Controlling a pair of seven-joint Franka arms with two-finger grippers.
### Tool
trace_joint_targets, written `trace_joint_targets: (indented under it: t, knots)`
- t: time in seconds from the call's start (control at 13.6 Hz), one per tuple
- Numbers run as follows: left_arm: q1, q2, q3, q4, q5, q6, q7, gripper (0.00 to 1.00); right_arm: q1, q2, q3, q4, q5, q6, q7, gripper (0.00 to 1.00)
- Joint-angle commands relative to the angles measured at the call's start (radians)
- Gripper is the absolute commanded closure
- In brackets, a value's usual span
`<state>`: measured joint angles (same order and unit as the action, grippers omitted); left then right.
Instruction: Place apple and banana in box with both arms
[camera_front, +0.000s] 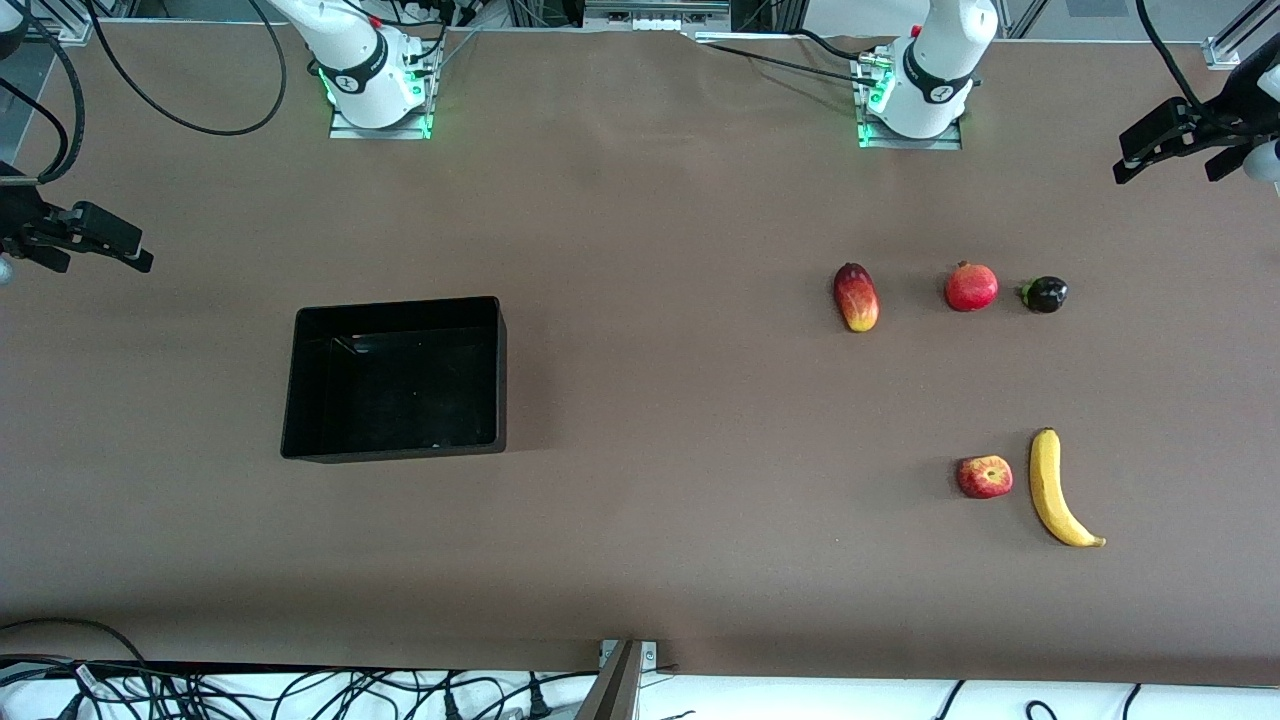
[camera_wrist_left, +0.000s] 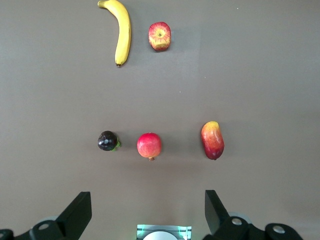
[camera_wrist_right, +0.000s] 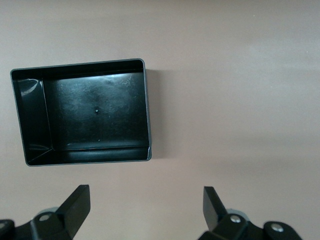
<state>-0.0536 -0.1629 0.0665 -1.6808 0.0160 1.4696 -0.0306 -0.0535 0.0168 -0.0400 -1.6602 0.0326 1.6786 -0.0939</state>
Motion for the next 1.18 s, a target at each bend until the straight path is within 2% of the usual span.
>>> trace_joint_targets:
  t: [0.0, 0.59, 0.88, 1.1]
  knots:
    - [0.005, -0.006, -0.002, -0.008, -0.011, -0.003, -0.002, 0.00, 0.009, 0.008, -0.011, 0.022, -0.013, -0.014, -0.003, 0.00]
    - [0.005, 0.000, -0.002, -0.011, -0.011, 0.003, 0.000, 0.00, 0.009, 0.032, -0.009, 0.023, -0.010, -0.011, -0.012, 0.00]
    - [0.005, 0.002, -0.002, -0.011, -0.011, 0.005, -0.002, 0.00, 0.003, 0.038, -0.011, 0.022, -0.007, -0.104, -0.012, 0.00]
    - [0.003, 0.003, -0.002, -0.011, -0.011, 0.005, -0.002, 0.00, 0.004, 0.057, -0.011, 0.022, 0.001, -0.102, -0.015, 0.00]
